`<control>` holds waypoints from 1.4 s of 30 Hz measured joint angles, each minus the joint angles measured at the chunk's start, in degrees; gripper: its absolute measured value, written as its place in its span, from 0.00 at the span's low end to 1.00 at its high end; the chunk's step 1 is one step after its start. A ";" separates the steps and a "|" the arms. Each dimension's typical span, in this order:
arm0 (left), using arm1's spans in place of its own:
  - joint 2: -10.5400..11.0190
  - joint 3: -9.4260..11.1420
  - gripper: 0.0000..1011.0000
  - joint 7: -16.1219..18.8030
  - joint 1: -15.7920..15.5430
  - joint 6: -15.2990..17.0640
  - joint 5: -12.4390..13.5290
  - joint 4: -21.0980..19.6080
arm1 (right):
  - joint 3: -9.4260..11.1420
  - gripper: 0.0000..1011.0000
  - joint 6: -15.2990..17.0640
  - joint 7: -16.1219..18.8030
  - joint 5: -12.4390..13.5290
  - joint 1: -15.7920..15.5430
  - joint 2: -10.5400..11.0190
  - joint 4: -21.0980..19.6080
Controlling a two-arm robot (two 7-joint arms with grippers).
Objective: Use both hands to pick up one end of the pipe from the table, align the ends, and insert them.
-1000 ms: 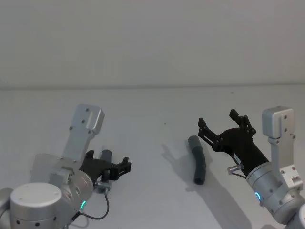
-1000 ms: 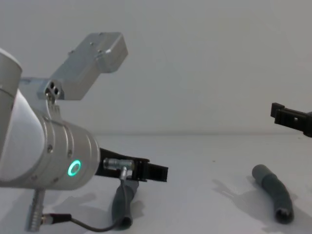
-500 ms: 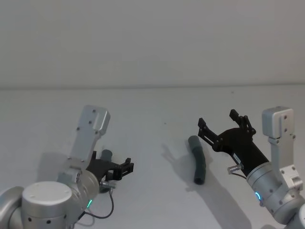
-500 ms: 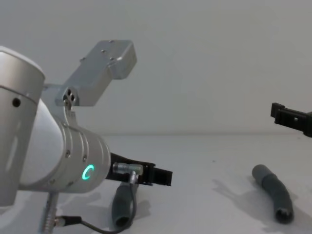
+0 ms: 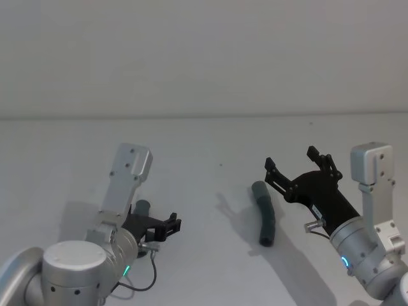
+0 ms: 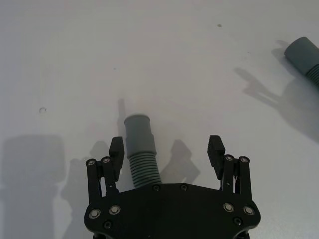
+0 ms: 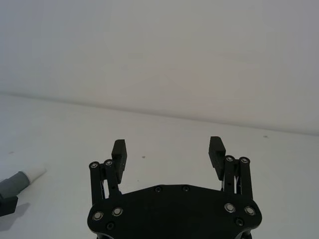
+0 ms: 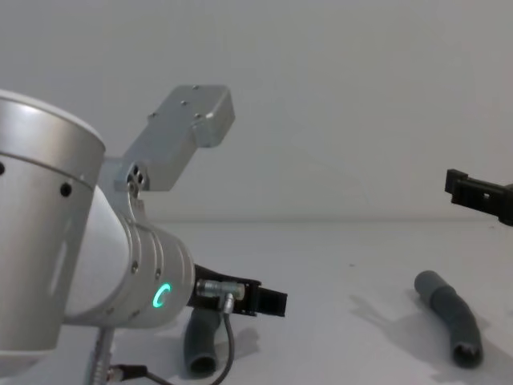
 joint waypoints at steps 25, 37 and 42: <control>-1.55 -2.00 0.90 -0.39 0.97 -4.73 0.41 4.21 | 0.00 0.99 0.00 0.00 0.00 0.00 0.00 0.00; -1.91 -2.20 0.57 -1.19 0.34 -6.04 0.84 5.85 | 0.00 0.99 0.00 0.00 0.00 0.00 0.00 0.00; -2.05 -2.28 0.38 -1.51 0.09 -6.48 1.09 6.44 | 0.00 0.99 0.00 0.00 0.00 0.00 0.00 0.00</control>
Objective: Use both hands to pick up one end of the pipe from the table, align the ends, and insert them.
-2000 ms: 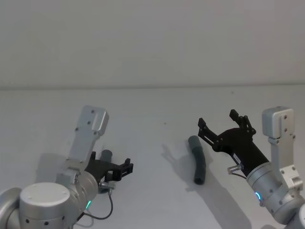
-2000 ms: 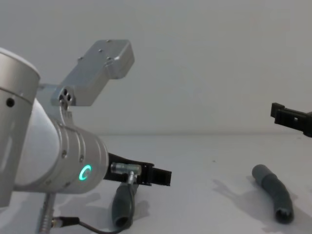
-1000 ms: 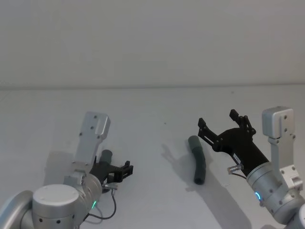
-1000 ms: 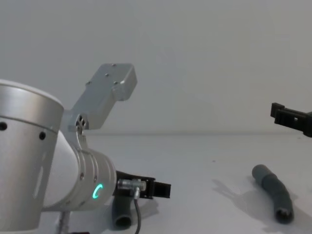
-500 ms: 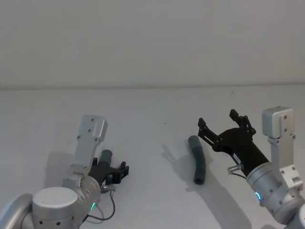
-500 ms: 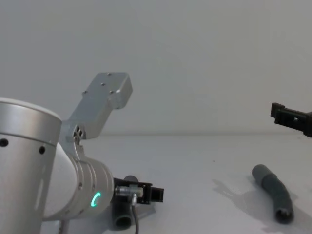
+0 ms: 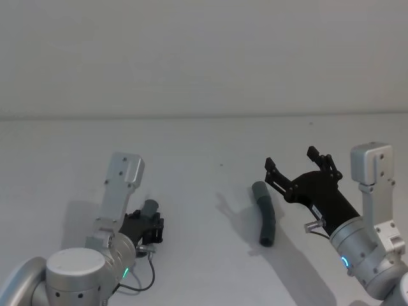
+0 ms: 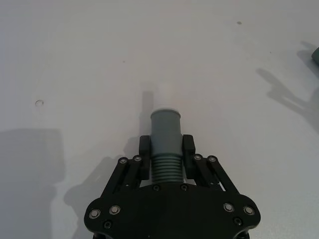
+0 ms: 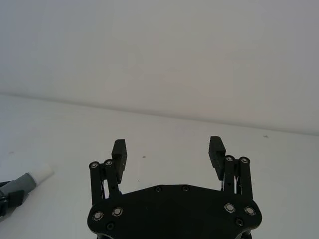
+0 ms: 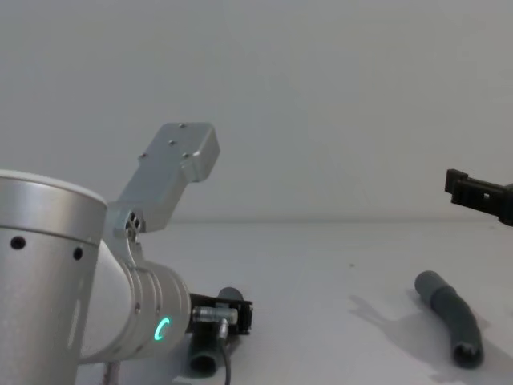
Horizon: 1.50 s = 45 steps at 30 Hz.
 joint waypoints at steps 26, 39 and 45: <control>4.30 1.12 0.32 -8.05 -4.19 -5.59 1.33 1.81 | 0.00 0.99 0.00 0.00 0.00 0.00 0.00 0.00; 9.84 1.63 0.32 -19.09 -8.06 -10.13 -0.20 2.32 | 0.00 0.99 0.00 0.00 0.00 0.00 0.00 0.00; 12.52 1.79 0.32 -24.10 -9.64 -11.78 -1.40 2.52 | 0.00 0.99 0.00 0.00 0.00 0.00 0.00 0.00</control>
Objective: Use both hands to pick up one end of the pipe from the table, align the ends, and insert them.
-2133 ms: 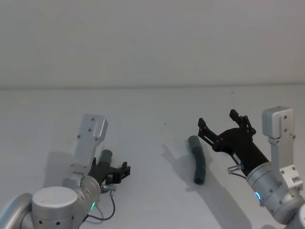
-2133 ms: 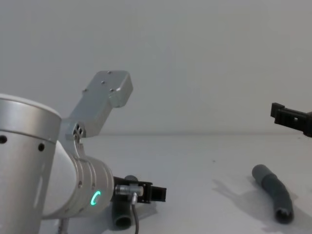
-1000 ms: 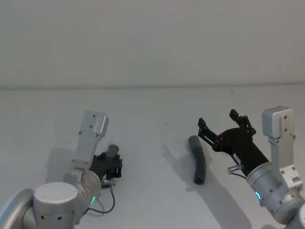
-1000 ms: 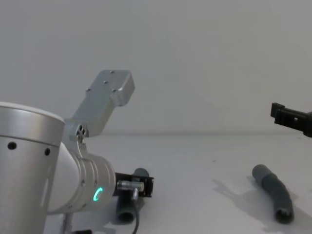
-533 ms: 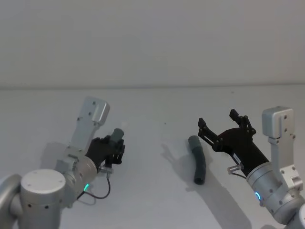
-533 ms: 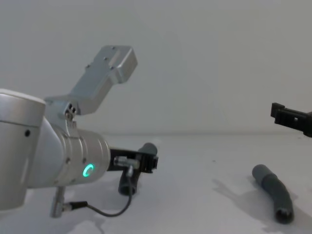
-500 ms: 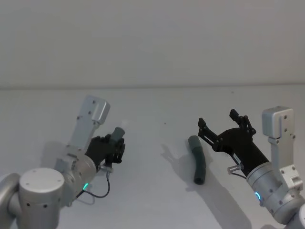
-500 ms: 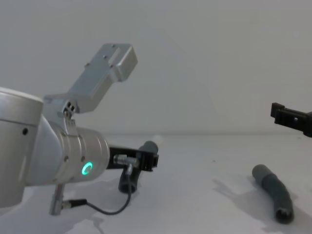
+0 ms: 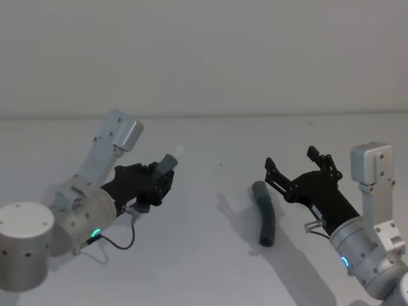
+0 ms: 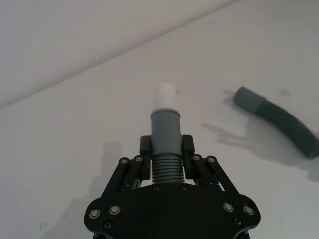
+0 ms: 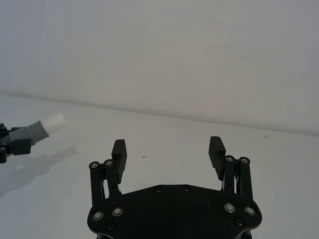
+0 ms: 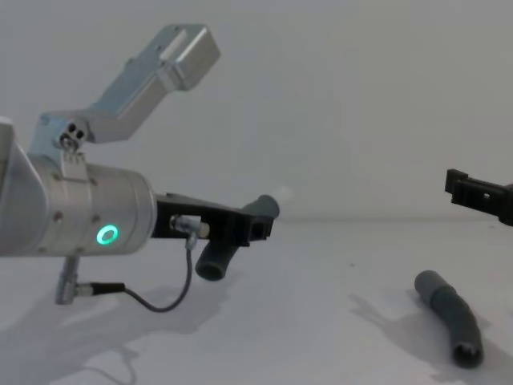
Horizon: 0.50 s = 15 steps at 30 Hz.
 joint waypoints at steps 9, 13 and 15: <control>4.44 0.33 0.32 -8.96 -2.51 -2.57 -2.47 0.46 | 0.00 0.99 0.00 0.00 0.00 0.00 0.00 0.00; 6.63 0.58 0.32 -13.52 -3.81 -3.80 -3.79 0.83 | 0.00 0.99 0.00 0.00 0.00 0.00 0.00 0.00; 7.40 0.69 0.32 -15.20 -4.30 -4.23 -4.27 0.99 | 0.00 0.99 0.00 0.00 0.00 0.00 0.00 0.00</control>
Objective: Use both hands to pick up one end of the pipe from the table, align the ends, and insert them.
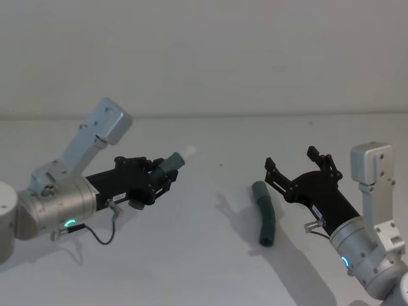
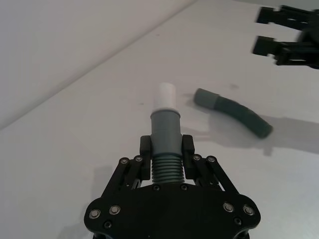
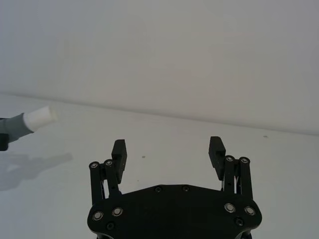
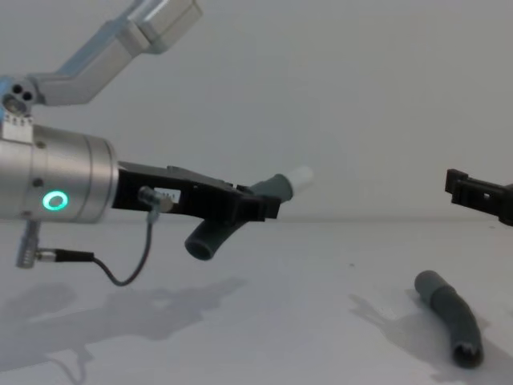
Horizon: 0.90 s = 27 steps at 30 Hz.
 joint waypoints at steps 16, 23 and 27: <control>7.34 2.13 0.32 -17.59 -5.61 -3.57 -4.36 2.60 | 0.00 0.99 0.00 0.00 0.00 0.00 0.00 0.00; 9.78 3.66 0.32 -24.31 -8.34 -4.24 -5.51 4.23 | 0.00 0.99 0.00 0.00 0.00 0.00 0.00 0.00; 11.41 5.21 0.32 -29.77 -10.80 -4.39 -5.99 5.89 | 0.00 0.99 0.00 0.00 0.00 0.00 0.00 0.00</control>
